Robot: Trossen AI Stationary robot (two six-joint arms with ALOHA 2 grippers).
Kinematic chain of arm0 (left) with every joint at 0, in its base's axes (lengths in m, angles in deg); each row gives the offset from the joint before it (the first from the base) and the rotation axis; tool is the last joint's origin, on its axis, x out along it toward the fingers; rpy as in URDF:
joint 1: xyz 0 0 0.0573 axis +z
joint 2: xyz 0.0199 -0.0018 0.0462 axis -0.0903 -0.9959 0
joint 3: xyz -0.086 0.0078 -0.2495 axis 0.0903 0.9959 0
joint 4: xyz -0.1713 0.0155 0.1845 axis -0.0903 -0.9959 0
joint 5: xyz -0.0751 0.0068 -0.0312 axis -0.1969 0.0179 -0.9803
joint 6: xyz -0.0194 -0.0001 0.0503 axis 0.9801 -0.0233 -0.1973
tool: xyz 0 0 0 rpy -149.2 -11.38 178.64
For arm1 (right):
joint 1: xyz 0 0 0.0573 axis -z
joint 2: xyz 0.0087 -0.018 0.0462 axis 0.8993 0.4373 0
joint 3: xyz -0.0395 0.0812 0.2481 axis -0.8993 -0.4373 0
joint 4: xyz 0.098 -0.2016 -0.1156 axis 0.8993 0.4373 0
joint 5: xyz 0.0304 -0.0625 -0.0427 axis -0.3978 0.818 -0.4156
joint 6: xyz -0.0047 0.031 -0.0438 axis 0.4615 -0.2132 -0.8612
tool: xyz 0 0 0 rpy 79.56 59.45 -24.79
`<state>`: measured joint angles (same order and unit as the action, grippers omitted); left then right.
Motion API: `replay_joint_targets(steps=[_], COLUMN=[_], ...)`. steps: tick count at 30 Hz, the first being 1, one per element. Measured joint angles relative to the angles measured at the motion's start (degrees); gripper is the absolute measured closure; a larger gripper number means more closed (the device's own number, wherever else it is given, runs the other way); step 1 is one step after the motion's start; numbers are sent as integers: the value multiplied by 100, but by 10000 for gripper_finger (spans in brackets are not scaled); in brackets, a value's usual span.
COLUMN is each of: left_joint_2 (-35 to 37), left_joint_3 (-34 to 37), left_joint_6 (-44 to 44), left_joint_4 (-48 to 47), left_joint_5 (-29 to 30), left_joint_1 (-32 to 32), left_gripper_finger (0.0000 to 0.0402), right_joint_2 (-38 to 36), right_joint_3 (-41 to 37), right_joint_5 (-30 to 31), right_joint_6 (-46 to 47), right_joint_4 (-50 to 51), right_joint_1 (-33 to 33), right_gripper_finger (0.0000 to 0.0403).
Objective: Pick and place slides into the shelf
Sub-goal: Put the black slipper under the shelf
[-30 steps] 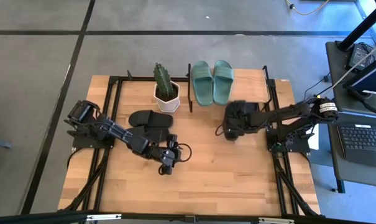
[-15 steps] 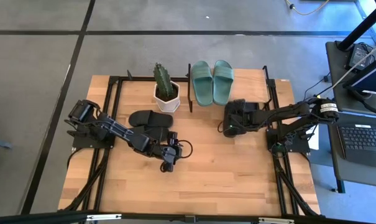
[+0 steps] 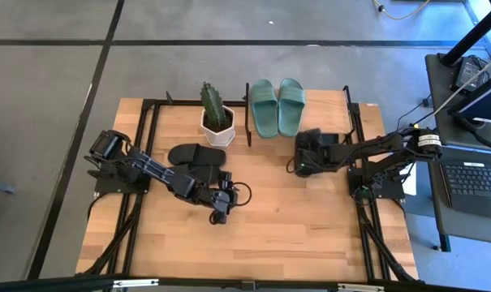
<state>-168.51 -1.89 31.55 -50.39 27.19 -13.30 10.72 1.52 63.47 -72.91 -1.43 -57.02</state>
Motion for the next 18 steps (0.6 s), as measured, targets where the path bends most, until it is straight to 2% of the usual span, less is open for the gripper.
replay_joint_targets(steps=[8,18], left_joint_2=[0,0], left_joint_3=[0,0], left_joint_6=[3,4], left_joint_4=[24,22], left_joint_5=[2,4], left_joint_1=[0,0], left_gripper_finger=[166,166], right_joint_2=[4,4], right_joint_3=[57,57], right_joint_5=[-19,-16], right_joint_6=[-495,-185], right_joint_4=[22,-17], right_joint_1=[2,-2], right_gripper_finger=[387,333])
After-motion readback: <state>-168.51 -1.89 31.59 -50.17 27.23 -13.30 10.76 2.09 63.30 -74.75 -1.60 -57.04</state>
